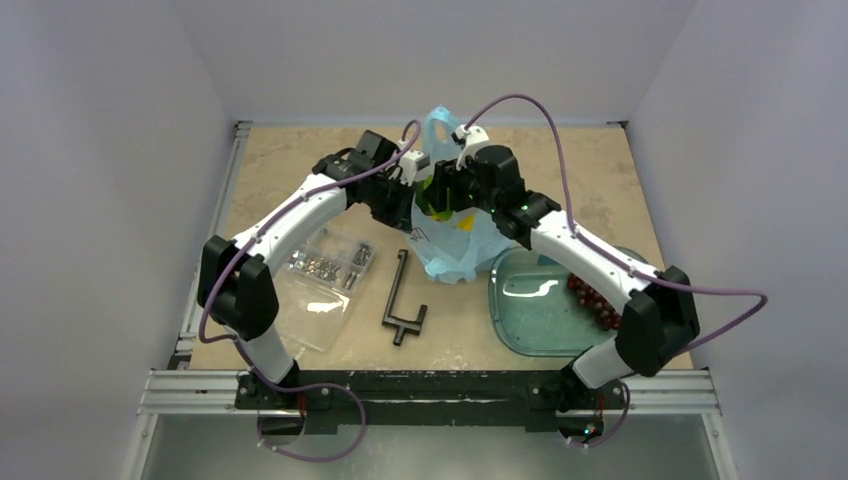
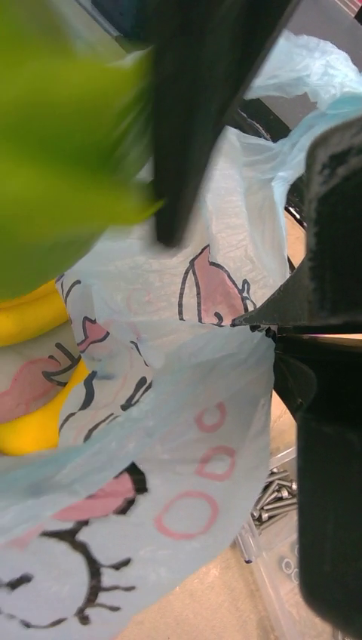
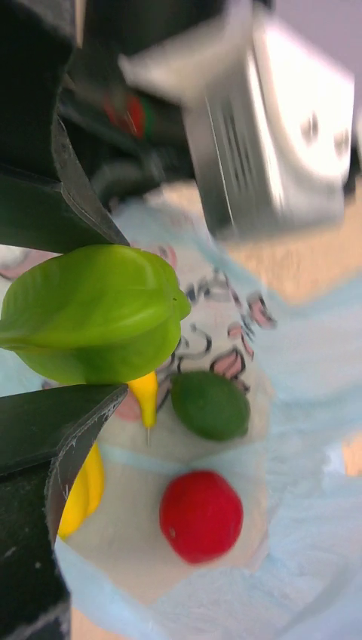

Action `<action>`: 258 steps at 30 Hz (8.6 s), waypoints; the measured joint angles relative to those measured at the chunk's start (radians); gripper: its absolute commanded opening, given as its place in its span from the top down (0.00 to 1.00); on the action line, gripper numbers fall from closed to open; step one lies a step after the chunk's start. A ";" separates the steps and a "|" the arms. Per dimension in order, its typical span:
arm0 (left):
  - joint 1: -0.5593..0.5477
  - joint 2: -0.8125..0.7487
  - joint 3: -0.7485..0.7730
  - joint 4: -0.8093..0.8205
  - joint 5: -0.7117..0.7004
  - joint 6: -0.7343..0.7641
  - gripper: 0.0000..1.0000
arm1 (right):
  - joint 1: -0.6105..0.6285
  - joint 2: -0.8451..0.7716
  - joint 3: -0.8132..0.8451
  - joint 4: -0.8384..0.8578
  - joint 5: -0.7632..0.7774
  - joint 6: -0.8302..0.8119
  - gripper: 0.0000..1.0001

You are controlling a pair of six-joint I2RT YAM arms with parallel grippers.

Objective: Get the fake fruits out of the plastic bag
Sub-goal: Take out the fake fruit from the plastic bag, then place the fake fruit in the bin, then take out the fake fruit from the plastic bag, then place the fake fruit in the bin.

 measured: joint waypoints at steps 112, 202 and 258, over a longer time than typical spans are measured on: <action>0.000 -0.019 -0.001 0.047 0.092 -0.018 1.00 | 0.077 0.342 0.105 0.134 0.435 0.148 0.64; 0.001 0.028 0.000 0.047 0.112 -0.023 1.00 | -0.140 -0.592 -0.429 -0.336 0.349 0.282 1.00; 0.001 0.027 0.000 0.047 0.122 -0.027 1.00 | -0.158 -0.478 -0.314 -0.402 0.281 0.273 0.25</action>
